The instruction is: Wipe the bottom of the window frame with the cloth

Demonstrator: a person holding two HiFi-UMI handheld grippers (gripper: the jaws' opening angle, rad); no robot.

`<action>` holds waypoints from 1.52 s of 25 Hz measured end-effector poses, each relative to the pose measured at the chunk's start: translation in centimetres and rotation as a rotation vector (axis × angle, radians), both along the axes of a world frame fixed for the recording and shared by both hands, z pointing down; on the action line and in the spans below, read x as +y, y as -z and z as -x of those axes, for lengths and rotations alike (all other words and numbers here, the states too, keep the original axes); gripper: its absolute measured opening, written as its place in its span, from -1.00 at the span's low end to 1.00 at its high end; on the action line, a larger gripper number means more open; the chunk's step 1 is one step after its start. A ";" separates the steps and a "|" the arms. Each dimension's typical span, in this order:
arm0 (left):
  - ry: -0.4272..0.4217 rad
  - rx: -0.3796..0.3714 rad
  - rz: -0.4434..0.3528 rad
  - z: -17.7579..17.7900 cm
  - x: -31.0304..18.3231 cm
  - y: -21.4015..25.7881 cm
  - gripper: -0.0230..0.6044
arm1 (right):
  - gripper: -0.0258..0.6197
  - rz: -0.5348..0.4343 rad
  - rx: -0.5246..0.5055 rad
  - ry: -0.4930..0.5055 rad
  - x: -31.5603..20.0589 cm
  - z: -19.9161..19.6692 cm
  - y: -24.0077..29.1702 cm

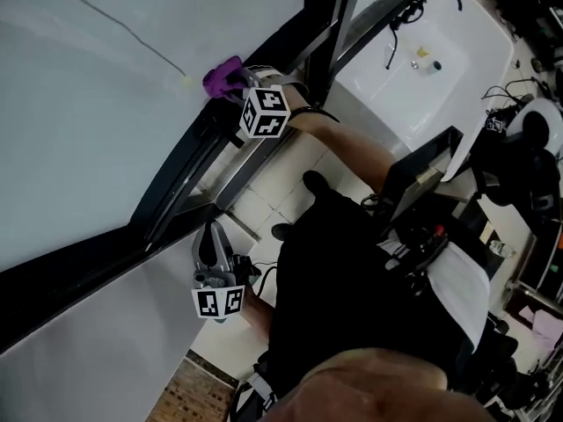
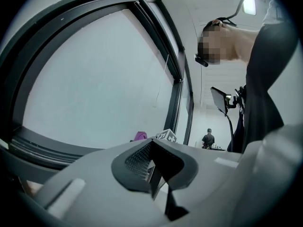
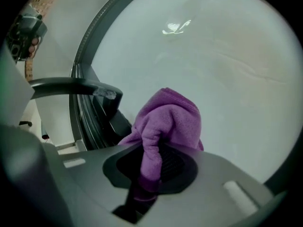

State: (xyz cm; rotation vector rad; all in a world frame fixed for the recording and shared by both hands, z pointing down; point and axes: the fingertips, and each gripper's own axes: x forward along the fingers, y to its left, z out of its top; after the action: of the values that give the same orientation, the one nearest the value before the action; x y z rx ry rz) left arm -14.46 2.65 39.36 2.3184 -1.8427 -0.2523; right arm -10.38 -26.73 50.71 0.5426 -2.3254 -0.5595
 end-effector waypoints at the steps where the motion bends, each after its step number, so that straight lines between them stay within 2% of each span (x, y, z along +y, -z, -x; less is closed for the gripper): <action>1: -0.002 0.000 0.000 0.0 0.0 0.0 -0.92 | -0.73 -0.012 0.009 -0.006 -0.2 -0.3 -0.1; 13: 0.005 -0.005 0.007 0.0 0.1 -0.3 -0.92 | -0.73 -0.072 0.085 -0.132 -5.8 -6.9 -0.3; 21: 0.008 -0.012 0.017 -0.4 -0.3 -0.4 -0.92 | -0.73 -0.083 0.115 -0.292 -11.7 -13.4 -0.7; 31: -0.014 -0.017 0.016 -1.3 -0.9 -0.4 -0.92 | -0.73 -0.198 0.293 -0.448 -16.9 -19.4 -0.9; 38: -0.003 -0.019 0.010 -1.4 -0.6 -0.3 -0.92 | -0.73 -0.245 0.377 -0.481 -17.7 -20.2 -1.7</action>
State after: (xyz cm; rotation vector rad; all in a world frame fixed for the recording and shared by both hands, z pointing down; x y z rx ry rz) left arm -13.06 2.06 39.63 2.3249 -1.8442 -0.2207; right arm 9.83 -44.47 52.39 0.9842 -1.7018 -0.6480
